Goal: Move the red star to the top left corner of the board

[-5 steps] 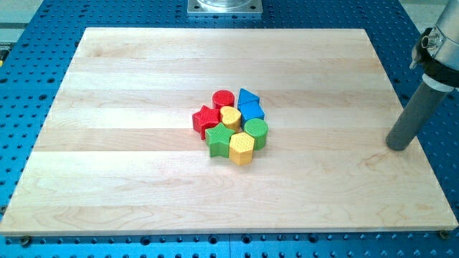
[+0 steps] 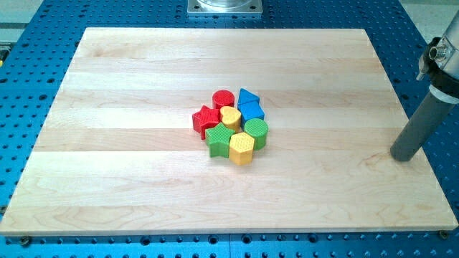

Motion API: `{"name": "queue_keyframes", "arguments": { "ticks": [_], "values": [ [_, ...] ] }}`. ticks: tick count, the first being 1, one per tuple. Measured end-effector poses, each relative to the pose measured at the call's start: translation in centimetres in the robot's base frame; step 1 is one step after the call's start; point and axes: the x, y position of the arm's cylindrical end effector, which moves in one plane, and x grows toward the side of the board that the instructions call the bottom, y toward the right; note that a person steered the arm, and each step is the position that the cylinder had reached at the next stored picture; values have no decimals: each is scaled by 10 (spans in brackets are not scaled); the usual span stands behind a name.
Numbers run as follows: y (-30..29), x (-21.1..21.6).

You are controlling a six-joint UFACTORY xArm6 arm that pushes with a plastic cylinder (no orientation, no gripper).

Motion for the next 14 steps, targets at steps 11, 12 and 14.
{"name": "queue_keyframes", "arguments": {
  "ticks": [11,12,14],
  "values": [
    [-333,-100],
    [-334,-144],
    [-433,-209]
  ]
}}
